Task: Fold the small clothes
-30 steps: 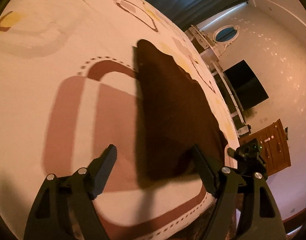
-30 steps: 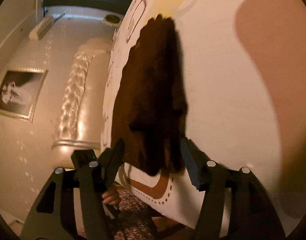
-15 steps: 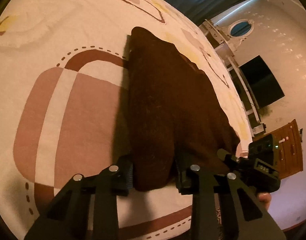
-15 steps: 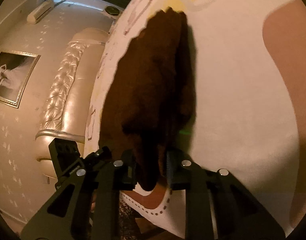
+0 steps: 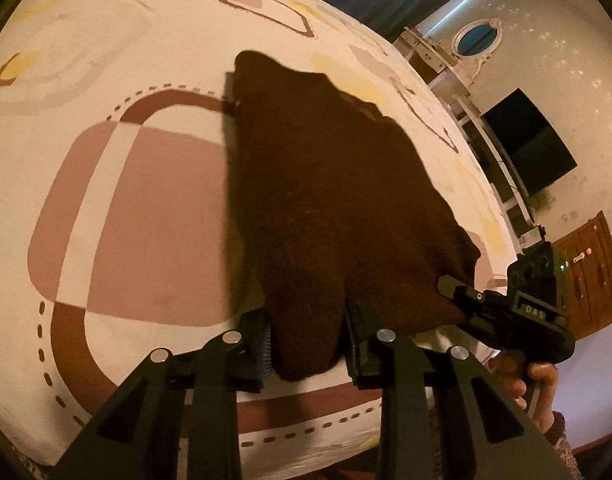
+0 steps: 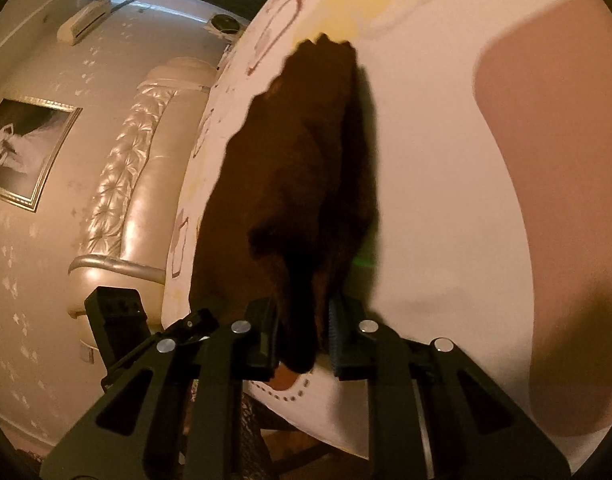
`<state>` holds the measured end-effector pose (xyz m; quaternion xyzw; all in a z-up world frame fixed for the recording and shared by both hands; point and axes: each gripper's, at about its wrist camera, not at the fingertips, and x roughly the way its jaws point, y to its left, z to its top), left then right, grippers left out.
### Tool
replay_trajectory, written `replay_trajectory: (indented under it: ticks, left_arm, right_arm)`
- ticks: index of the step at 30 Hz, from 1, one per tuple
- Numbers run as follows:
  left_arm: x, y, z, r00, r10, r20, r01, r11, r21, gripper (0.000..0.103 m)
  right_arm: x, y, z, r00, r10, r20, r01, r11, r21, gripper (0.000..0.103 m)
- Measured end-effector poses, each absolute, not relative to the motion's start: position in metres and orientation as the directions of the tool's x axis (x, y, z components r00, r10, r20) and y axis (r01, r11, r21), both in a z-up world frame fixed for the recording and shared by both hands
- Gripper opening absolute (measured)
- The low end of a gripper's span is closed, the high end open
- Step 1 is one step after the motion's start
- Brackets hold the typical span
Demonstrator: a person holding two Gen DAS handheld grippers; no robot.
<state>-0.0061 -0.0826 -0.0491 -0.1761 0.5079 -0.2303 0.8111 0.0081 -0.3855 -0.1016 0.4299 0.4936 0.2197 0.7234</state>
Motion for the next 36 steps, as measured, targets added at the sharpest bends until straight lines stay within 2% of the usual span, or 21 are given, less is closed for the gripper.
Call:
replay_trajectory:
  ticks: [28,33,36]
  left_arm:
    - [-0.0055,-0.0878,-0.0509,0.391,-0.537,-0.748,0.213,0.843,-0.494,0.03]
    - [-0.007,-0.0903,-0.0494,0.397,-0.546,-0.738,0.238,0.837,-0.492,0.035]
    - [-0.0083,-0.0838,-0.0477,0.372,-0.602,-0.707,0.253,0.798,-0.547,0.045]
  right_arm:
    - [0.0,-0.3932,-0.1131,0.423,0.771,-0.475,0.111,0.476,0.872,0.018]
    - [0.0,-0.3954,-0.1132,0.425,0.781,-0.457,0.116,0.453,0.884,0.024]
    - [-0.0004,-0.4006,-0.1112,0.424,0.794,-0.435,0.121,0.426,0.896,0.032]
